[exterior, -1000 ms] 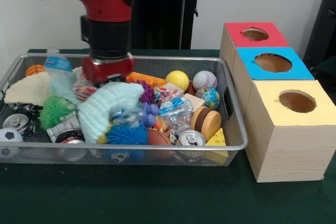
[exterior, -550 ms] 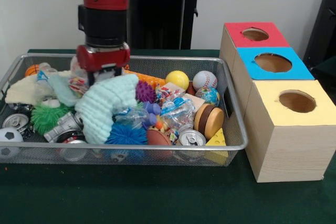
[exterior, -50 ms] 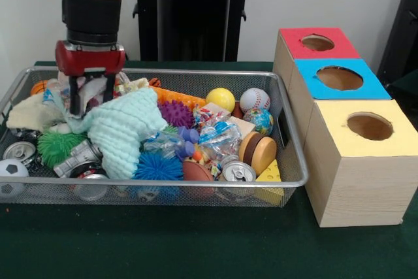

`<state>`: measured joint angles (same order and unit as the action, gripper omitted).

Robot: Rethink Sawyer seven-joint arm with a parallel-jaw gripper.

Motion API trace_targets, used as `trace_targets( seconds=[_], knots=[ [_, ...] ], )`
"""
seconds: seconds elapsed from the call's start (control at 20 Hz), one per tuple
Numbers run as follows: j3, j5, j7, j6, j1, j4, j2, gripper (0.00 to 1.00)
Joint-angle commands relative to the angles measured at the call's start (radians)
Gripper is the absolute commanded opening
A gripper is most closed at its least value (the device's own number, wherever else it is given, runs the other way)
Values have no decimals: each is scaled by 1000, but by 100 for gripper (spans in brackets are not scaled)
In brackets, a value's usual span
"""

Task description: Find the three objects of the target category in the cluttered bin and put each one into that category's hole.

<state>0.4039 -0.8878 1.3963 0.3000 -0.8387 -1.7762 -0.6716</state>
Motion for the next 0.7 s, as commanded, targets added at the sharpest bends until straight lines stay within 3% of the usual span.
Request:
trace_targets(
  seconds=[0.05,0.15,0.5,0.7],
  knots=[
    [117,67,-172,152,-92,-53,-75,100],
    [136,86,-183,170,-108,-66,-89,100],
    [272,280,-242,319,-216,-183,-257,100],
    [309,318,-221,350,-228,-192,-291,100]
  ],
)
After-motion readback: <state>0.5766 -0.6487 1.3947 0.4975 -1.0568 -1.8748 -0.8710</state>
